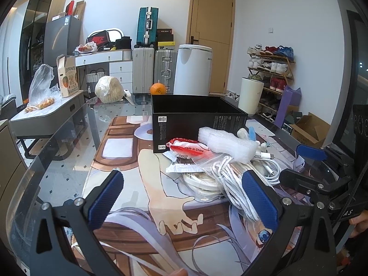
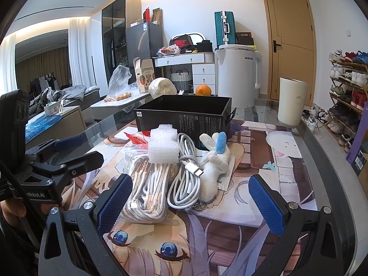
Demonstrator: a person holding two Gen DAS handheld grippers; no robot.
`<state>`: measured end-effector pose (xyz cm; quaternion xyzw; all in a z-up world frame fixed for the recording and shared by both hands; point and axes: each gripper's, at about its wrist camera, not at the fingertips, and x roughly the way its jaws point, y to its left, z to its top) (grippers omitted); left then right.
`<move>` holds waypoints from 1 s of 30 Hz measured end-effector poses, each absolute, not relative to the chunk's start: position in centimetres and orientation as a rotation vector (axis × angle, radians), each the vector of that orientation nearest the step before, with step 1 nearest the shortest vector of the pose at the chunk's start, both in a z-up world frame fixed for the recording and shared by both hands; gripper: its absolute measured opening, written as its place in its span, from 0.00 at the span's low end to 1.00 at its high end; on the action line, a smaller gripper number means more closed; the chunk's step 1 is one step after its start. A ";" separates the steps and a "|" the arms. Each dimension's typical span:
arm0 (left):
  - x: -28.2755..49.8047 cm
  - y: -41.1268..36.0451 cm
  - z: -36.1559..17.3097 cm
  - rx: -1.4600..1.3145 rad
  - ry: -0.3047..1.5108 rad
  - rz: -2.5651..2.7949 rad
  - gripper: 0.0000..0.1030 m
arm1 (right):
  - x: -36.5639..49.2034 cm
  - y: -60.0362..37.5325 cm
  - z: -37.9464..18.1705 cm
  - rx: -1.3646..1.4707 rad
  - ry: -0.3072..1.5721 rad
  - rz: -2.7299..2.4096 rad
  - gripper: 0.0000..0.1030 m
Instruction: Organize soft objects
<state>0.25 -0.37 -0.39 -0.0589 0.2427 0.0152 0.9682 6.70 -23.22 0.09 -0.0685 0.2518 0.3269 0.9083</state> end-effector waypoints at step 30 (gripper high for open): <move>1.4 1.1 1.3 -0.098 0.487 0.035 1.00 | 9.9 -21.3 2.2 -0.146 0.610 0.687 0.99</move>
